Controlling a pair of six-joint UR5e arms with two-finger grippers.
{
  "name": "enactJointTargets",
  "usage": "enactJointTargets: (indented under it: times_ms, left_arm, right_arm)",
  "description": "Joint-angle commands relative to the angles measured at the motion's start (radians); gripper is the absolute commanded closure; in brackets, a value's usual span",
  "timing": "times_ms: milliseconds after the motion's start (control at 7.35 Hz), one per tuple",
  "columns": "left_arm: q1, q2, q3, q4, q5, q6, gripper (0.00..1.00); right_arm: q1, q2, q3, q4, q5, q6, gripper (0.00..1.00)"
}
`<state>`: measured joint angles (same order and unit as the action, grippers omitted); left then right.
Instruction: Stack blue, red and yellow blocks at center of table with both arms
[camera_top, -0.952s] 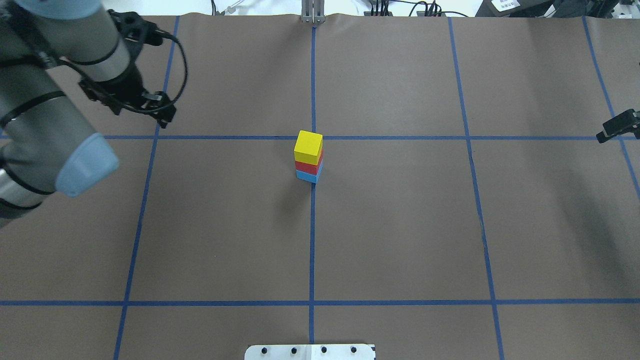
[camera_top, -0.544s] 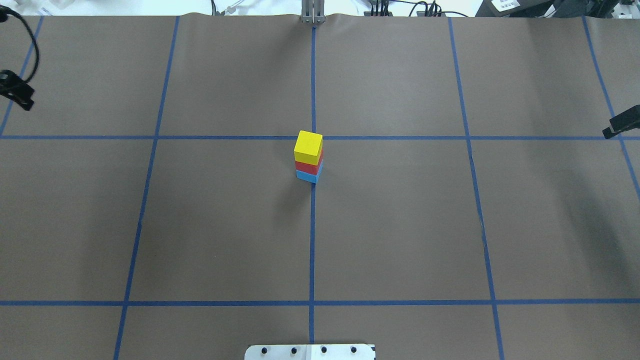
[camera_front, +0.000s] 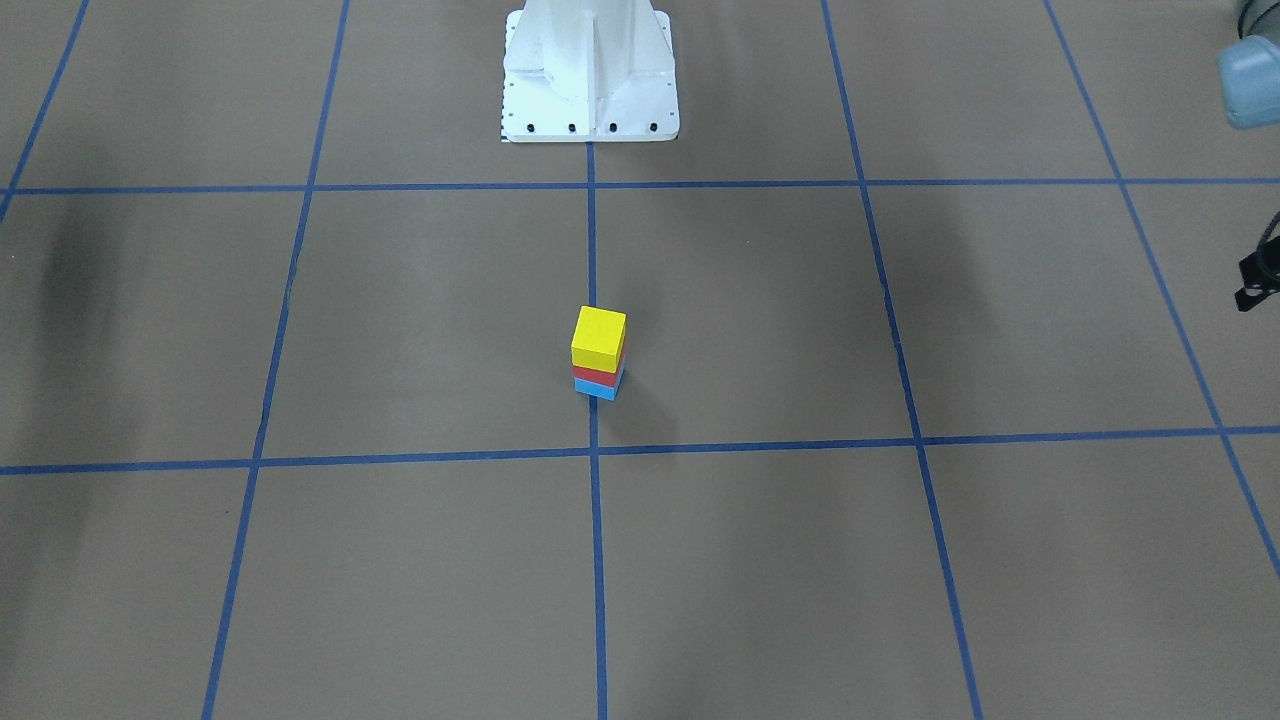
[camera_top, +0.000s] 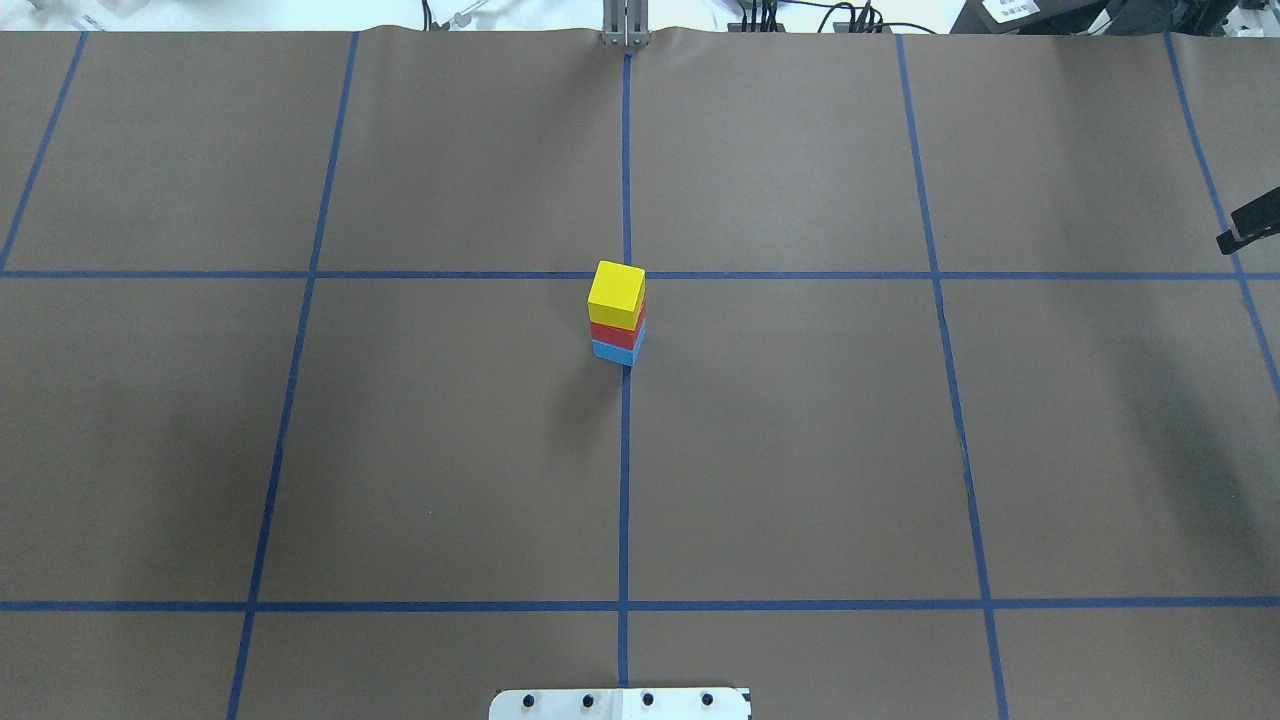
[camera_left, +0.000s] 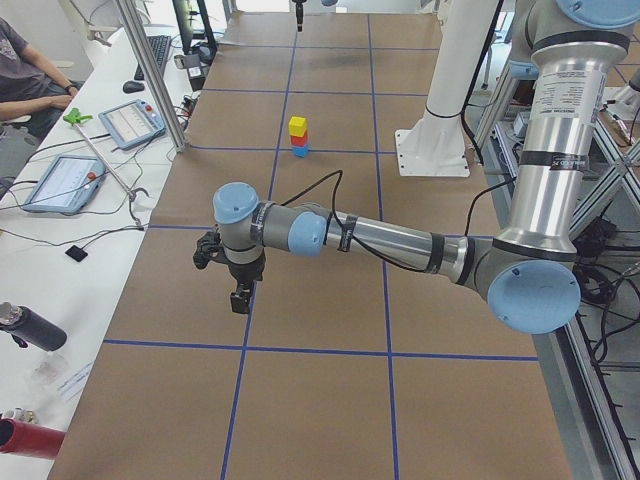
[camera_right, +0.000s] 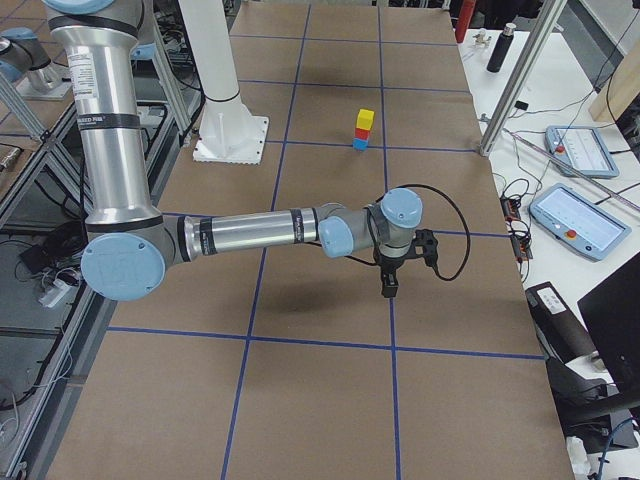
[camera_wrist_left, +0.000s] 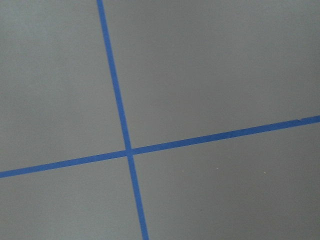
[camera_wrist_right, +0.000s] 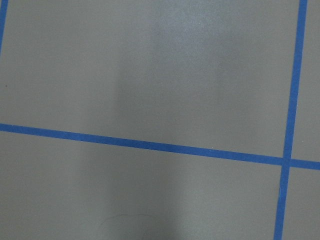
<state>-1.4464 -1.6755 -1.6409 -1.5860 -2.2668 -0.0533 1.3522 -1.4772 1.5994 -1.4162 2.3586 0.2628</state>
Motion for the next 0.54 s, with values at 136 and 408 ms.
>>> enactJointTargets:
  times_ms: [136,408]
  left_arm:
    - [-0.006,0.027,0.018,-0.011,-0.081,0.003,0.00]
    - [-0.006,0.034,0.016,-0.011,-0.148,-0.031,0.00]
  right_arm:
    - [0.024,0.000,-0.001,-0.012,0.004,-0.014,0.00]
    - [0.044,0.011,-0.001,-0.012,-0.008,-0.014,0.00]
